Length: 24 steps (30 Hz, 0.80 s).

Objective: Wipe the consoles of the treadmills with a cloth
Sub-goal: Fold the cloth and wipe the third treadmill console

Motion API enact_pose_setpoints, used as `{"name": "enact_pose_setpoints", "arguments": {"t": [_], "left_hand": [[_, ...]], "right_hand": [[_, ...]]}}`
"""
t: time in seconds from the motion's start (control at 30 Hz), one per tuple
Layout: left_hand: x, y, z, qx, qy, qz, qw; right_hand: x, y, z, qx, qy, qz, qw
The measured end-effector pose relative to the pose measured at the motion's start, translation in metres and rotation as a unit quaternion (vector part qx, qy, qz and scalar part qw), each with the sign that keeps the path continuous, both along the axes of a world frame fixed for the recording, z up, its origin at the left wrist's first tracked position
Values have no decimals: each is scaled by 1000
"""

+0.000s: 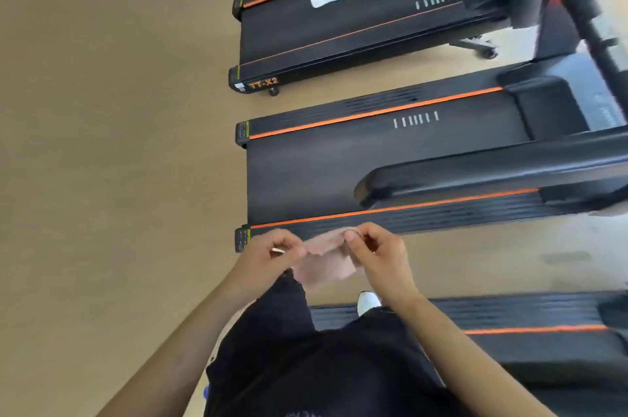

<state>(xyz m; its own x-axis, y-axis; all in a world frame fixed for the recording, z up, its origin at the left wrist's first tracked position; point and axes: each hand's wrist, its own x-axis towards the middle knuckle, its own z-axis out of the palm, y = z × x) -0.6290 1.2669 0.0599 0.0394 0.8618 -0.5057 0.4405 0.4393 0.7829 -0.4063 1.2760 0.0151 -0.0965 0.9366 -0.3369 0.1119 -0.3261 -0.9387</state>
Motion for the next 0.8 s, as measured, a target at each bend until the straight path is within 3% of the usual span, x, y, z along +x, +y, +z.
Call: {"name": "enact_pose_setpoints", "arguments": {"t": [0.2, 0.37, 0.57, 0.8], "left_hand": [[-35, 104, -17, 21, -20, 3, 1000], [-61, 215, -21, 41, -36, -156, 986], [-73, 336, -9, 85, -51, -376, 921], [-22, 444, -5, 81, -50, -489, 867]], "right_hand": [[-42, 72, -12, -5, -13, -9, 1000], [-90, 140, -16, 19, -127, 6, 992], [-140, 224, 8, 58, -158, -150, 974], [-93, 286, 19, -30, -151, -291, 944]]}}
